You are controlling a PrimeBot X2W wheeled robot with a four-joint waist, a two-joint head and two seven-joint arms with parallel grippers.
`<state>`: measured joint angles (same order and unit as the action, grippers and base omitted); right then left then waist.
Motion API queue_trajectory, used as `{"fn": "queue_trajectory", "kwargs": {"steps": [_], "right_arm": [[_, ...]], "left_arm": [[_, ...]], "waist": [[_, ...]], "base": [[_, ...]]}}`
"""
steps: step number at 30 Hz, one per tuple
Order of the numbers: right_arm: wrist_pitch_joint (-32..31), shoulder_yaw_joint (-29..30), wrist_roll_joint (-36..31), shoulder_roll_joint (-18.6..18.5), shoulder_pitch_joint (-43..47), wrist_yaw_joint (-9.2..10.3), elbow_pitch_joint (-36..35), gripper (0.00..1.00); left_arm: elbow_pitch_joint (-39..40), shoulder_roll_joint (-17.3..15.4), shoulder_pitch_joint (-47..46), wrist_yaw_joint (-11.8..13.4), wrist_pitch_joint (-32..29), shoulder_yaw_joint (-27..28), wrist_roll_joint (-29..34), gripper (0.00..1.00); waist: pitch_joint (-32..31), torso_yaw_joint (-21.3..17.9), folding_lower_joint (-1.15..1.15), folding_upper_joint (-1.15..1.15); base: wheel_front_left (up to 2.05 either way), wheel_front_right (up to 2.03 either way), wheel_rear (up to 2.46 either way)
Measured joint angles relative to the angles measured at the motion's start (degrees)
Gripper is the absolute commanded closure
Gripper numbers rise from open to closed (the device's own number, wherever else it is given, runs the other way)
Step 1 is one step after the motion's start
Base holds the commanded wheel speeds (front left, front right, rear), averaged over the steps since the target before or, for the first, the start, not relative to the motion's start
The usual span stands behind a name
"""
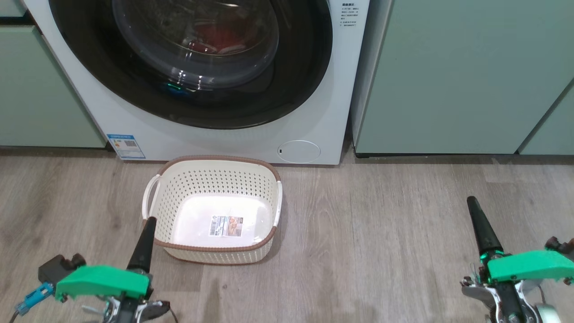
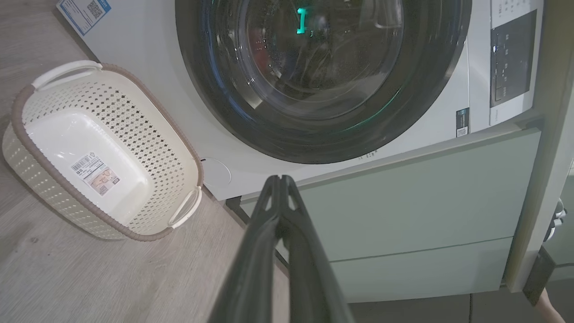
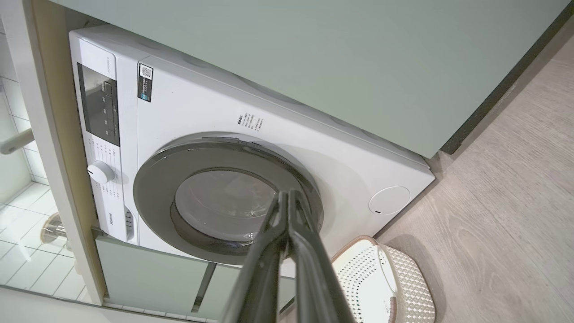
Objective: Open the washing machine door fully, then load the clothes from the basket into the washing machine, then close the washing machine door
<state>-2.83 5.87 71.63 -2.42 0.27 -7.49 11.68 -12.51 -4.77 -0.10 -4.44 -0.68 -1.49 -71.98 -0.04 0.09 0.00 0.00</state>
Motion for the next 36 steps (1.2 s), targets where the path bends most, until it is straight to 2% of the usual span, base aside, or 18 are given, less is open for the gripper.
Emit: {"fn": "queue_trajectory", "kwargs": {"steps": [32,36], "right_arm": [[-2.3,0.9,19.8,-0.1,-2.7,0.0,3.9,1.0],[-2.5,0.9,21.1,-0.1,-3.6,0.0,4.2,1.0]], "left_arm": [[-3.0,1.1,-2.5,-2.5,-4.2,4.2,-20.1,1.0],[-3.2,1.2,-2.8,-2.5,-4.4,4.7,-21.0,1.0]], "waist": [[0.2,-0.1,0.0,0.0],[0.2,-0.1,0.0,0.0]], "base": [[0.0,0.0,0.0],[0.0,0.0,0.0]]}}
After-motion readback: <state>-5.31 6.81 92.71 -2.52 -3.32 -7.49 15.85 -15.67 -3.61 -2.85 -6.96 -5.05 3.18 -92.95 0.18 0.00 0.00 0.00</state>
